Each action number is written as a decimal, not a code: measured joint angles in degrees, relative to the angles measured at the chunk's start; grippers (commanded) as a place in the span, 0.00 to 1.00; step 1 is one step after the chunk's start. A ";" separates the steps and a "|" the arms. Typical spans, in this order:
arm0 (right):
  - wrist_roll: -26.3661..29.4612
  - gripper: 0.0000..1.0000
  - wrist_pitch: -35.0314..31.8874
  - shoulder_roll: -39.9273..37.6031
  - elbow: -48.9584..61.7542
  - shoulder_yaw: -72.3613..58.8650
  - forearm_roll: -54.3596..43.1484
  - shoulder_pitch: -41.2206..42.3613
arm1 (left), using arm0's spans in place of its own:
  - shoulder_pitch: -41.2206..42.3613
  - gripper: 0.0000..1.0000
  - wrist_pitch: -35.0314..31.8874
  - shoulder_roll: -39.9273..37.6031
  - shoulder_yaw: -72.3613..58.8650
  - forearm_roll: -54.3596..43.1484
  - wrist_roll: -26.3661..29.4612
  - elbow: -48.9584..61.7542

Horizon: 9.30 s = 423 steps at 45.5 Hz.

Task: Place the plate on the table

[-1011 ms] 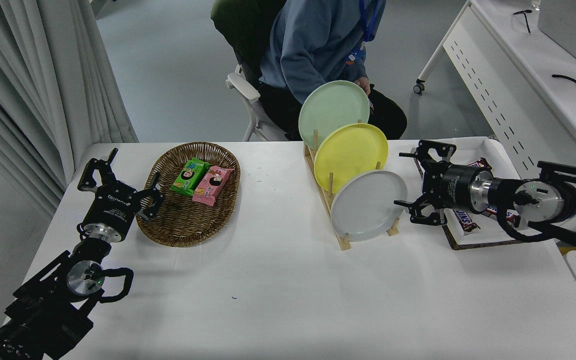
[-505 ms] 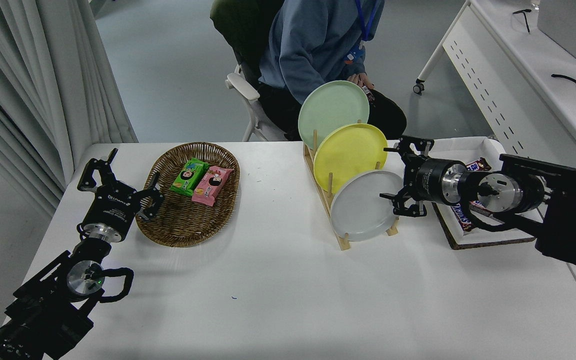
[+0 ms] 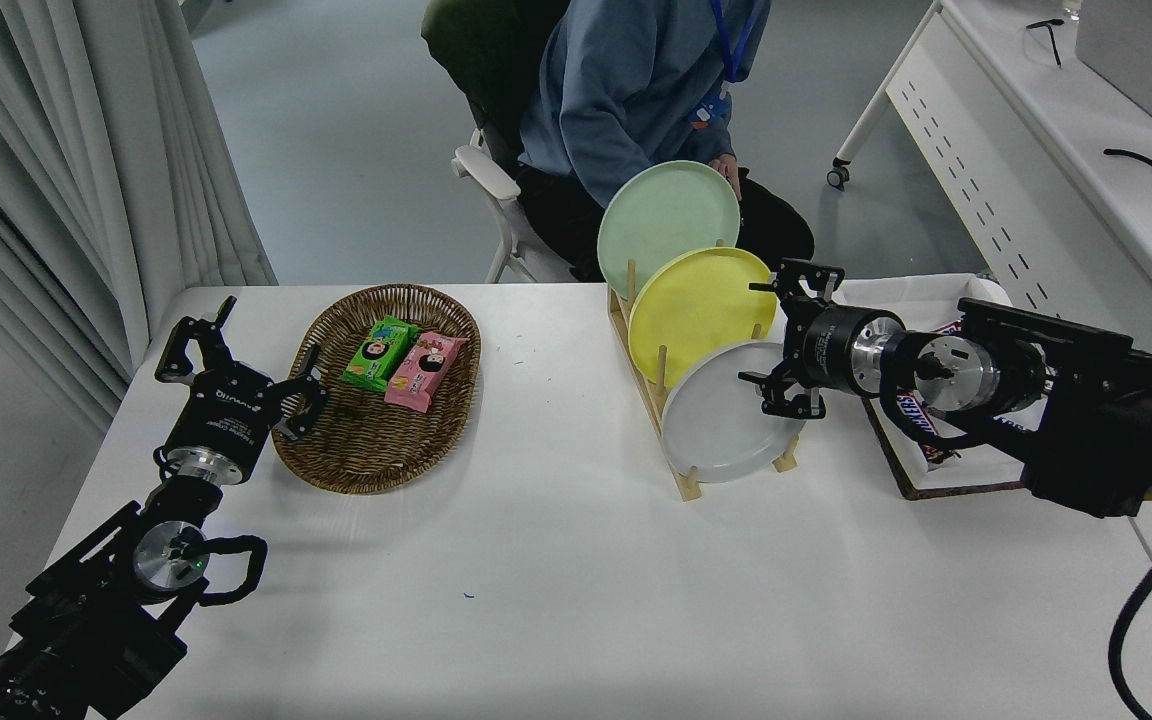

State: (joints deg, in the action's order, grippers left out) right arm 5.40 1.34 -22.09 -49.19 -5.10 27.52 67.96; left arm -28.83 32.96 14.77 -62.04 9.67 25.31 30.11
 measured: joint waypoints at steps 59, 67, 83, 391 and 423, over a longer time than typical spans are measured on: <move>16.55 0.40 2.02 -1.09 -0.20 7.68 -0.92 0.41 | 0.00 1.00 0.00 0.00 0.00 0.00 0.00 0.00; 17.02 0.37 2.22 -1.30 -0.25 8.07 -1.06 0.50 | 0.00 1.00 0.00 0.00 0.00 0.00 0.00 0.00; 17.23 0.37 2.63 -1.41 0.13 10.81 -3.28 -0.13 | 0.00 1.00 0.00 0.00 0.00 0.00 0.00 0.00; 33.36 0.00 42.68 22.09 22.02 28.30 22.77 -14.61 | 0.00 1.00 0.00 0.00 0.02 0.00 0.00 0.02; 33.30 1.00 40.92 22.09 21.80 29.72 22.60 -14.67 | 0.00 1.00 0.00 0.00 0.00 0.00 0.00 -0.01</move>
State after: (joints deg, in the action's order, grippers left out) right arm 38.69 42.26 0.00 -27.39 24.61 50.12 53.29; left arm -28.83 32.96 14.76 -62.05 9.67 25.31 30.10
